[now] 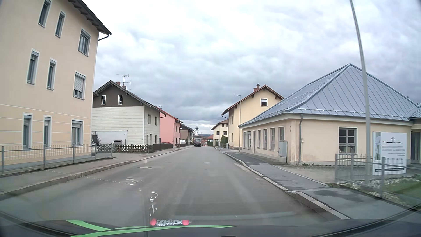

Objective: Follow the waypoints while adhering to traffic rules and regulations

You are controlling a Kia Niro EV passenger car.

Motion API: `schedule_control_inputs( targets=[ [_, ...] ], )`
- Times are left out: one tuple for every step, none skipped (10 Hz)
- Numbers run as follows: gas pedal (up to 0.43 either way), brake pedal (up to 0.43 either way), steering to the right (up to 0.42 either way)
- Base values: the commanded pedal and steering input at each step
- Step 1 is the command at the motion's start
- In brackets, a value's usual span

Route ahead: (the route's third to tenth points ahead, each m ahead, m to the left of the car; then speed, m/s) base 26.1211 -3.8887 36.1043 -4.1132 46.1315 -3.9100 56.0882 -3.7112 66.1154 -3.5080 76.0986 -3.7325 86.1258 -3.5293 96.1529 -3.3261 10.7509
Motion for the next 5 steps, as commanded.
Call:
schedule_control_inputs(
  targets=[
    [0.067,0.000,0.001],
    [0.067,0.000,0.001],
    [0.067,0.000,0.000],
    [0.067,0.000,0.000],
    [0.067,0.000,0.000]
  ],
)
